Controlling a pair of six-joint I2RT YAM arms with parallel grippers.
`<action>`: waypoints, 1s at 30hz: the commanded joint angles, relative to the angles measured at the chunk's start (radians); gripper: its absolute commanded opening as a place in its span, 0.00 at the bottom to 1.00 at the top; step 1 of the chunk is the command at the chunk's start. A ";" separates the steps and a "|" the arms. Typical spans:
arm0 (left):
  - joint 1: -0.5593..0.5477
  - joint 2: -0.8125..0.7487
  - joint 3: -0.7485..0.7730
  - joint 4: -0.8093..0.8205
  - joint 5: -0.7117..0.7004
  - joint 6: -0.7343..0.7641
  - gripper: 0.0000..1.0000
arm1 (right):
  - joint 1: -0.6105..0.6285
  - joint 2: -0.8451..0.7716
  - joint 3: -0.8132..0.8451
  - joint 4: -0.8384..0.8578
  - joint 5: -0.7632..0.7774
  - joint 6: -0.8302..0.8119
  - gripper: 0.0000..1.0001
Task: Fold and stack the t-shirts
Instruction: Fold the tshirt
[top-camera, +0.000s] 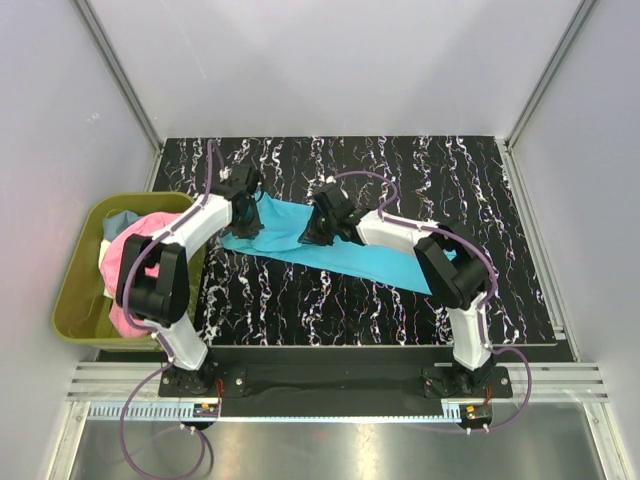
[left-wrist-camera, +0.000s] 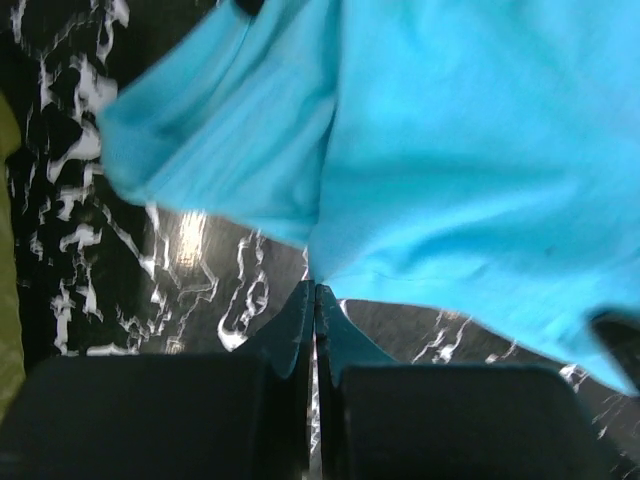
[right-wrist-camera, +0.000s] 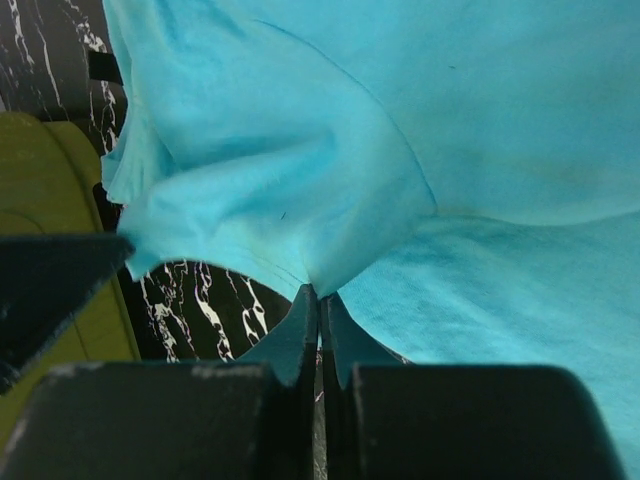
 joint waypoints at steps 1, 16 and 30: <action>0.020 0.079 0.139 -0.018 -0.004 0.012 0.00 | 0.008 0.038 0.095 -0.043 -0.036 -0.040 0.00; 0.145 0.445 0.623 -0.133 0.189 -0.033 0.38 | -0.175 0.159 0.181 0.124 -0.254 0.083 0.10; 0.083 0.120 0.302 0.076 0.203 0.107 0.50 | -0.167 0.072 0.146 0.037 -0.220 -0.104 0.22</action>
